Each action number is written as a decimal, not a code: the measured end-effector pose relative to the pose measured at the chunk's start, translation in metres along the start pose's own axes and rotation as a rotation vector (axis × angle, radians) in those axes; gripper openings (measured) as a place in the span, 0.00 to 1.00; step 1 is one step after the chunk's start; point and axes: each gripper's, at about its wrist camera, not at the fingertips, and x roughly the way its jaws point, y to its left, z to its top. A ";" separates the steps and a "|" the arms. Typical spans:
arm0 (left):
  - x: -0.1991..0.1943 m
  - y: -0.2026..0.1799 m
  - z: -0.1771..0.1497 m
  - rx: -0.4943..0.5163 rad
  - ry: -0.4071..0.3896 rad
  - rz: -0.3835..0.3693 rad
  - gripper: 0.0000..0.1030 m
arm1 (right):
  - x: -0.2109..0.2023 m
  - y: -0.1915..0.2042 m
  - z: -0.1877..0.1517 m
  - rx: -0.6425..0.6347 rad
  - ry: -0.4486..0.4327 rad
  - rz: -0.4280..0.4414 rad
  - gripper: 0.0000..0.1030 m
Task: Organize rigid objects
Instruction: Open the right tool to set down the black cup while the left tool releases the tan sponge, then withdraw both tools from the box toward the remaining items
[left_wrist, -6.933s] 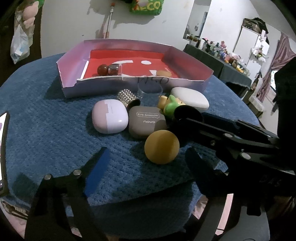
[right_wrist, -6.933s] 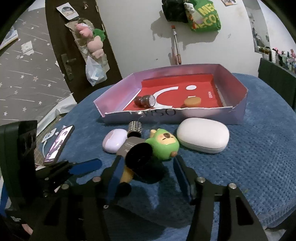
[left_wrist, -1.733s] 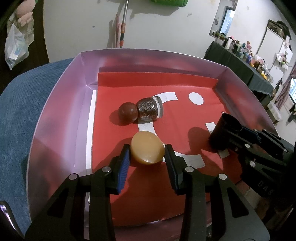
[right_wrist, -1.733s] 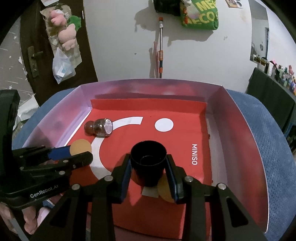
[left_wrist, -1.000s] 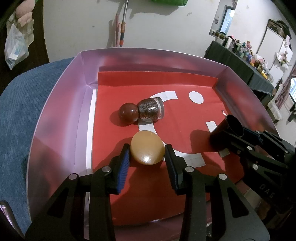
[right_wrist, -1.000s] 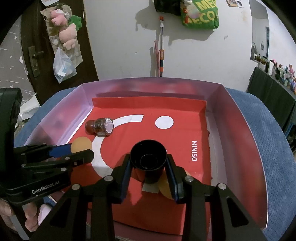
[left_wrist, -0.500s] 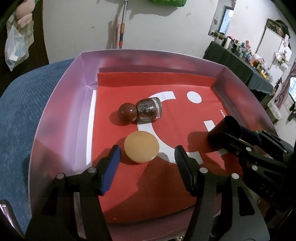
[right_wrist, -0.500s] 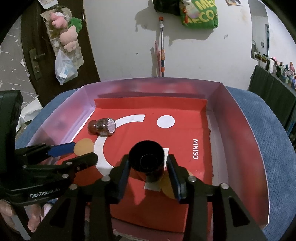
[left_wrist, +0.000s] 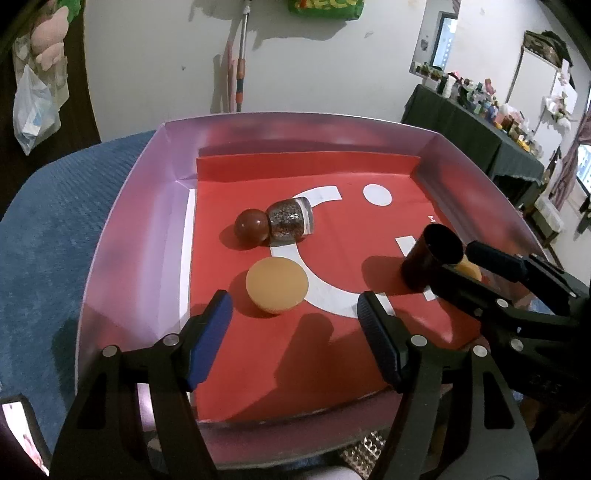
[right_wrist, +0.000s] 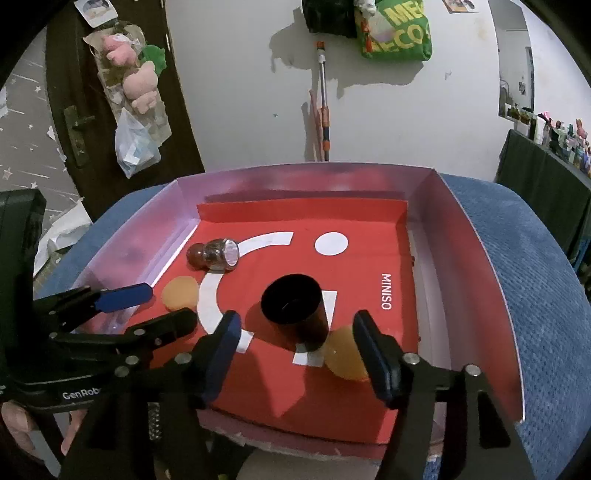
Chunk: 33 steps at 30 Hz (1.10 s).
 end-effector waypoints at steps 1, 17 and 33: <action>-0.002 0.000 -0.001 0.003 -0.004 0.002 0.67 | -0.002 0.000 -0.001 0.003 -0.004 0.002 0.67; -0.041 -0.006 -0.020 0.014 -0.059 0.003 0.67 | -0.043 0.005 -0.007 0.033 -0.083 0.056 0.92; -0.076 -0.001 -0.046 -0.010 -0.103 -0.001 0.75 | -0.089 0.024 -0.022 -0.009 -0.179 0.088 1.00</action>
